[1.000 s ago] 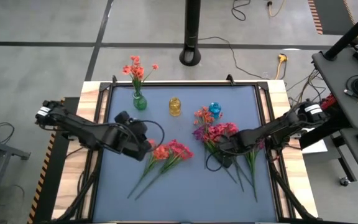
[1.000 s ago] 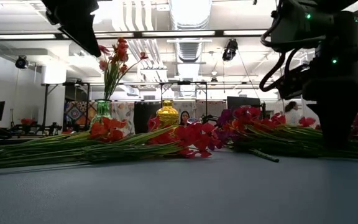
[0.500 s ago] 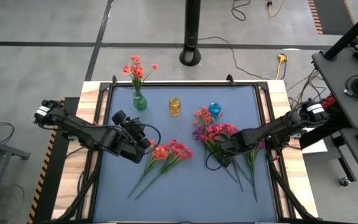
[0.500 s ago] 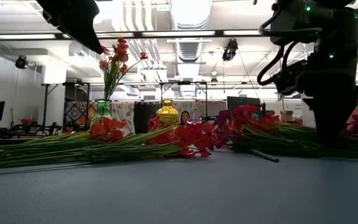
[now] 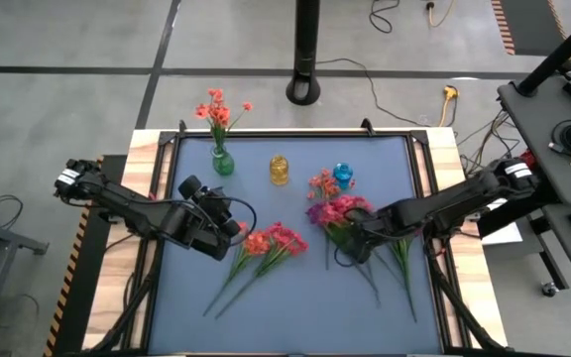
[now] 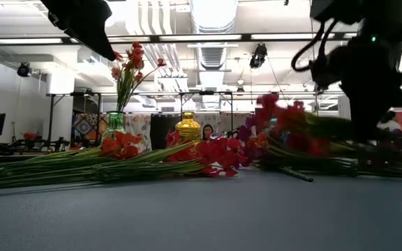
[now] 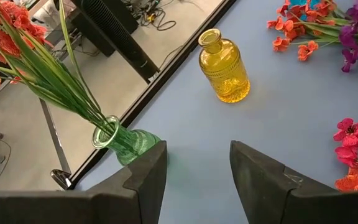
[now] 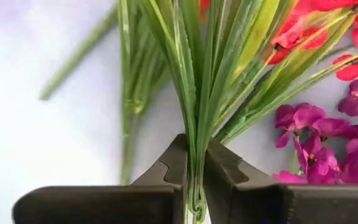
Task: Sort flowers into vase by color
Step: Put the top left pink flowers into the blue vase
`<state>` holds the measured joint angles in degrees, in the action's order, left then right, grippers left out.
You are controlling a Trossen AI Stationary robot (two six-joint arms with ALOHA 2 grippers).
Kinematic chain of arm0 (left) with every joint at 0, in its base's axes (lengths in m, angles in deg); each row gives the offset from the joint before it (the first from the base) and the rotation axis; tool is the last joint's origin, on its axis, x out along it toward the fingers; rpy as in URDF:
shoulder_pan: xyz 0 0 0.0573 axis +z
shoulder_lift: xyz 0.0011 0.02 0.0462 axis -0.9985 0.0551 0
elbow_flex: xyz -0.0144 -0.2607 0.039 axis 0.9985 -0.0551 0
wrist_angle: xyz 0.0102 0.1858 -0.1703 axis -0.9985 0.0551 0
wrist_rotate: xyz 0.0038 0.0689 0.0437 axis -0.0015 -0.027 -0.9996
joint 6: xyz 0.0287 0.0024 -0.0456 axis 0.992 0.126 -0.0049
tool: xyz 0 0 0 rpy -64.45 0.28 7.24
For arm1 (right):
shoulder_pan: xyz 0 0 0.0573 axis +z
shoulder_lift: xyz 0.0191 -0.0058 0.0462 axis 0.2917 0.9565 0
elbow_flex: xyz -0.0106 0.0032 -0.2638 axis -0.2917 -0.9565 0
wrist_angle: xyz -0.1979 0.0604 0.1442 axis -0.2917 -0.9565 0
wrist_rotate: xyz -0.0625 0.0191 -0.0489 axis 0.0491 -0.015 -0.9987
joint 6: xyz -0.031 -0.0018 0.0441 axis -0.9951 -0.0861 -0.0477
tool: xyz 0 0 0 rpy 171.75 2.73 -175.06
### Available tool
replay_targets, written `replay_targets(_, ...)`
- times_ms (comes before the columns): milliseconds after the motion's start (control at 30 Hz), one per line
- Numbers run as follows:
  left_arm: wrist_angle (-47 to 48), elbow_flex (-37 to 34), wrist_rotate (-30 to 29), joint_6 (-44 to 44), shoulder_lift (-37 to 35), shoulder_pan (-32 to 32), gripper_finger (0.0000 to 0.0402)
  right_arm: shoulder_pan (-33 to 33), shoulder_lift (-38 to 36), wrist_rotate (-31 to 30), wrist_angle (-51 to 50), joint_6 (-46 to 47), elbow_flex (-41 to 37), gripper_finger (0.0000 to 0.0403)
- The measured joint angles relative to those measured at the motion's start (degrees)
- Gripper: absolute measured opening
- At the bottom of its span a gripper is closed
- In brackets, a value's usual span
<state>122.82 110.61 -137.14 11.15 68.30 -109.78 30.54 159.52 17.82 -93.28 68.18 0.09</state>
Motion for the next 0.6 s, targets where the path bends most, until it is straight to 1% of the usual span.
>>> replay_targets(167,0.0,0.0,0.0,0.0,0.0,0.0,0.0159,0.0,-5.6,0.0,0.0,1.5,0.0,0.003)
replay_targets(300,0.0,0.0,0.0,0.0,0.0,0.0,0.0159,0.0,-9.7,3.1,-0.1,1.6,0.0,0.0032)
replay_targets(367,-0.1,0.0,0.0,0.0,0.0,0.0,0.0159,0.0,-11.7,2.9,0.0,1.7,0.0,0.0032)
replay_targets(433,-0.1,0.0,0.0,0.0,0.0,0.0,0.0159,0.1,-13.0,1.3,0.1,1.6,0.0,0.0033)
replay_targets(500,-0.1,0.0,0.0,0.0,0.0,0.0,0.0159,0.6,-13.1,-2.6,0.3,1.4,0.0,0.0033)
replay_targets(600,-0.1,0.0,0.0,0.0,0.0,0.0,0.0159,1.6,-10.8,-6.7,0.4,0.1,-0.3,0.0033)
